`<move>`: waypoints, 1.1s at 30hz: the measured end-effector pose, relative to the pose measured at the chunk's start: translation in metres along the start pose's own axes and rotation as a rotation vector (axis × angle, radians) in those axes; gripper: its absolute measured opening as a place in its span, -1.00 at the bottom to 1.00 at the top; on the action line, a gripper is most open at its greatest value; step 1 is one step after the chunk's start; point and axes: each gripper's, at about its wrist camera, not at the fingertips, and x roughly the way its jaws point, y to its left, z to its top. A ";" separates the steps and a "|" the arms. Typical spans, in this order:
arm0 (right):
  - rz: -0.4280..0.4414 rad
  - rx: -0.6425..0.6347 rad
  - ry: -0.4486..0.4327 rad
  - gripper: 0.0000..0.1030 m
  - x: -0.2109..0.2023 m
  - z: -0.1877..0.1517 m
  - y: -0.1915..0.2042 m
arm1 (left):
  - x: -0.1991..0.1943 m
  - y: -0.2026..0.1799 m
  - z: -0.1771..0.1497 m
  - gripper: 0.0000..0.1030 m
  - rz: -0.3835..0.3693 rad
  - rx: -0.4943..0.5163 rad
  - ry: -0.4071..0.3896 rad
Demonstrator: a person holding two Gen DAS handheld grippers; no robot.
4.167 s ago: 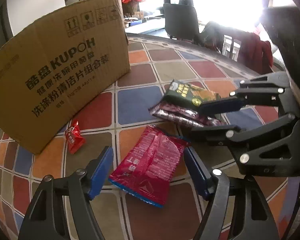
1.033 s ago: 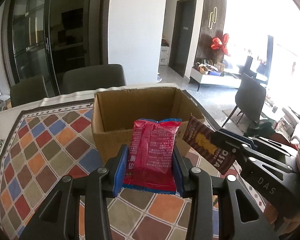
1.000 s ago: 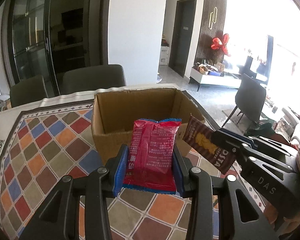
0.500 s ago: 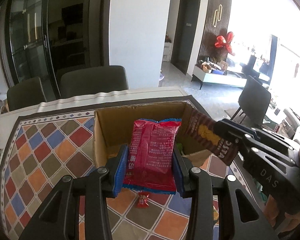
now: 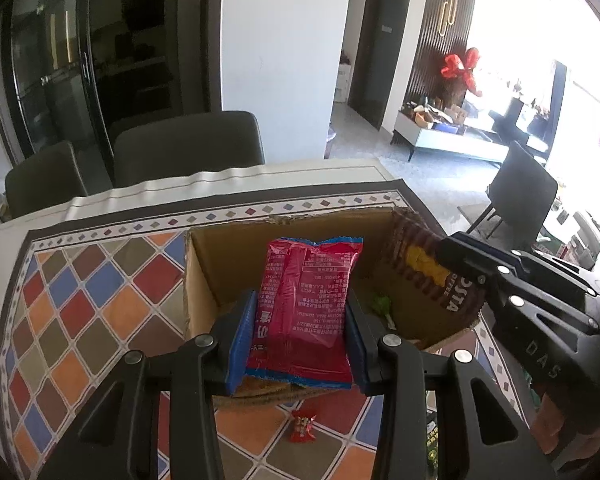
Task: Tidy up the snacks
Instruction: 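Carry red packet and wafer bar into the box and open both tools, then withdraw both tools from the box toward the green biscuit pack and red candy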
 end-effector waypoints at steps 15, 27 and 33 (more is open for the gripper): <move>-0.101 0.002 0.003 -0.27 -0.001 -0.008 -0.004 | -0.028 0.003 -0.014 0.17 0.081 -0.009 -0.062; -0.064 0.023 -0.018 -0.02 -0.046 -0.049 0.002 | -0.081 -0.022 -0.061 0.29 0.121 0.040 -0.168; -0.051 0.026 -0.004 -0.01 -0.060 -0.074 0.000 | -0.089 -0.032 -0.090 0.30 0.115 0.042 -0.162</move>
